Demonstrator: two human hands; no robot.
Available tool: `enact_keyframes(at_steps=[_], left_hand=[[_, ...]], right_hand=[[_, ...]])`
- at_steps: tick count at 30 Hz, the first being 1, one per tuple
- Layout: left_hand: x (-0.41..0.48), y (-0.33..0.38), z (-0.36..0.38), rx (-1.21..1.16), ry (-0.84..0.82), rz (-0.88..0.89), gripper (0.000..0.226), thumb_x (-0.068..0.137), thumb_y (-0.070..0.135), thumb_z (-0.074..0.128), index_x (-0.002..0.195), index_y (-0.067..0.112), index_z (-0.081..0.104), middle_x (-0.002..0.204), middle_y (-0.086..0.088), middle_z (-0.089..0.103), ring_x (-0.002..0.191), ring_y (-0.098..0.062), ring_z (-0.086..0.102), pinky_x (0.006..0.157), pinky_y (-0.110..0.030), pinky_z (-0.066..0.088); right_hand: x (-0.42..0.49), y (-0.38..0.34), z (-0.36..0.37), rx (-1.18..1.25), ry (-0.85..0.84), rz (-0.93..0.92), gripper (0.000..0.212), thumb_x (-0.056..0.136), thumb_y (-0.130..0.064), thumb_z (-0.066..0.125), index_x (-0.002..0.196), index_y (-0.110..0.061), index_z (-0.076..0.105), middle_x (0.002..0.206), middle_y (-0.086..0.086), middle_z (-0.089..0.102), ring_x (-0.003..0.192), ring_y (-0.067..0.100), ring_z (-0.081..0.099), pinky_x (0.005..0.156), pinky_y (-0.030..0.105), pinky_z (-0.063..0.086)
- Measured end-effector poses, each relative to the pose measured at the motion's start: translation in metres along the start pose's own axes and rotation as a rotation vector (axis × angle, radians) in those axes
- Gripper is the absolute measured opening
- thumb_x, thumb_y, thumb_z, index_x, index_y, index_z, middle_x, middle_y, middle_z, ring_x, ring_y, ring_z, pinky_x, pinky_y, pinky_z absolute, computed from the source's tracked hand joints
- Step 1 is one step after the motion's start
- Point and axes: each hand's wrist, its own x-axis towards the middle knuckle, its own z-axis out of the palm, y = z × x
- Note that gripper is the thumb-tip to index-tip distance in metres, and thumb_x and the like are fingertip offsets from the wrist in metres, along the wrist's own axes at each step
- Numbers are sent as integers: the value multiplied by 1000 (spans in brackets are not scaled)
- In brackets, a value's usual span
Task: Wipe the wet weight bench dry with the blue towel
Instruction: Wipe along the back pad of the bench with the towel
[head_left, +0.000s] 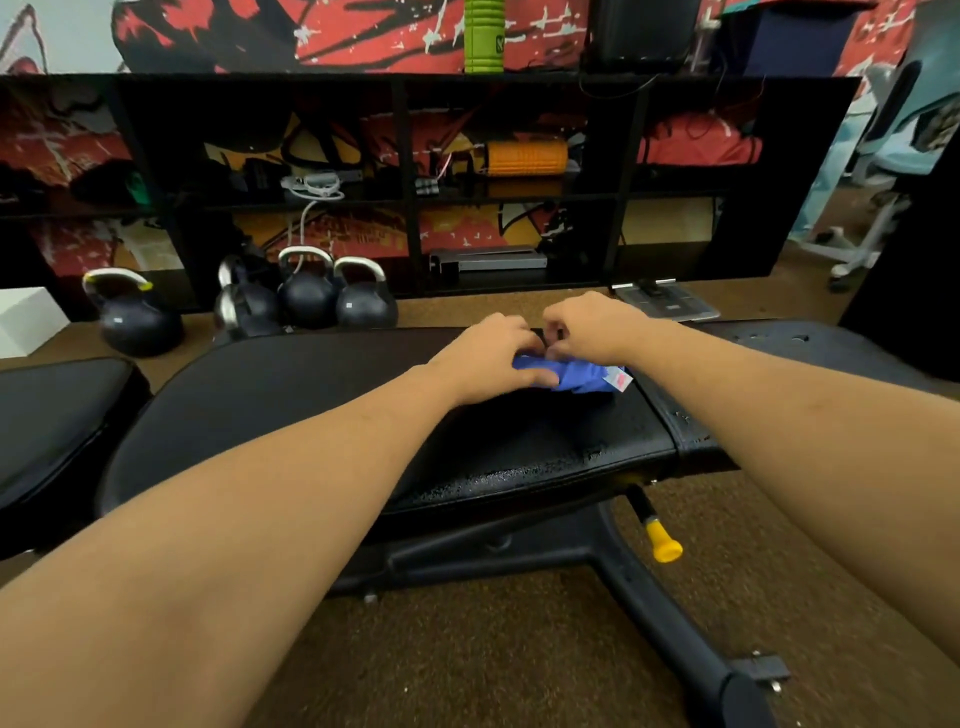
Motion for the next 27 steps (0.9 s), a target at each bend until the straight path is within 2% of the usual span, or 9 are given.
enact_keyframes(at_steps=[2,4,7,11,14,17,20,23,27], left_hand=[[-3,0,1,-14,-145,17,46,87,51,67,122,22,66,114,3,62,104,-17,54,89,-34,44],[0,-1,-3,-74,-148,-39,37,88,36,69,121,20,68,114,3,66,103,-16,58,89,-32,44],[11,2,-18,-239,-169,-150,31,88,25,69,118,20,71,110,3,70,100,-15,63,84,-28,47],[17,1,-33,-475,-245,-269,30,94,27,65,123,19,67,118,2,67,107,-13,62,88,-28,50],[14,-10,-31,-318,-69,-327,33,101,29,53,132,20,61,131,1,62,117,-15,57,97,-30,46],[2,-36,-24,-174,73,-396,38,98,7,45,132,15,61,135,-4,61,124,-20,55,103,-29,40],[-24,-64,-10,-12,-14,-384,47,99,3,39,142,15,52,147,-8,52,135,-25,46,113,-33,33],[-45,-75,7,21,-48,-391,45,108,15,31,152,16,37,160,-9,31,147,-25,29,119,-34,23],[-47,-80,13,-98,124,-437,42,107,18,35,147,21,47,156,-10,39,142,-27,38,116,-36,30]], right_hand=[[-5,2,-6,109,-179,-26,25,87,-46,66,103,-26,65,98,-5,61,92,16,57,76,31,43],[-10,4,-16,138,-314,1,32,83,-48,71,109,-29,65,96,-10,60,91,11,56,77,30,43],[-10,10,-34,137,-424,35,34,83,-26,75,115,-28,67,102,-8,66,98,15,63,87,34,53],[-12,16,-55,436,-615,236,29,95,-9,60,122,-17,65,111,15,71,96,30,71,87,44,58],[-11,13,-53,128,-450,249,39,99,-29,55,136,-22,53,126,12,60,102,32,67,82,43,59],[-10,2,-26,-10,-39,-66,49,96,-45,53,141,-28,50,142,1,52,127,23,51,104,37,44],[-23,-12,22,13,-44,-354,61,97,-58,41,153,-37,26,161,-10,23,146,10,24,118,36,26],[-20,-5,60,97,-87,-288,64,101,-54,31,156,-34,5,164,-10,-1,150,6,1,122,30,9],[14,10,74,108,59,-7,59,106,-34,29,157,-11,8,165,8,-2,152,23,1,122,36,9]])
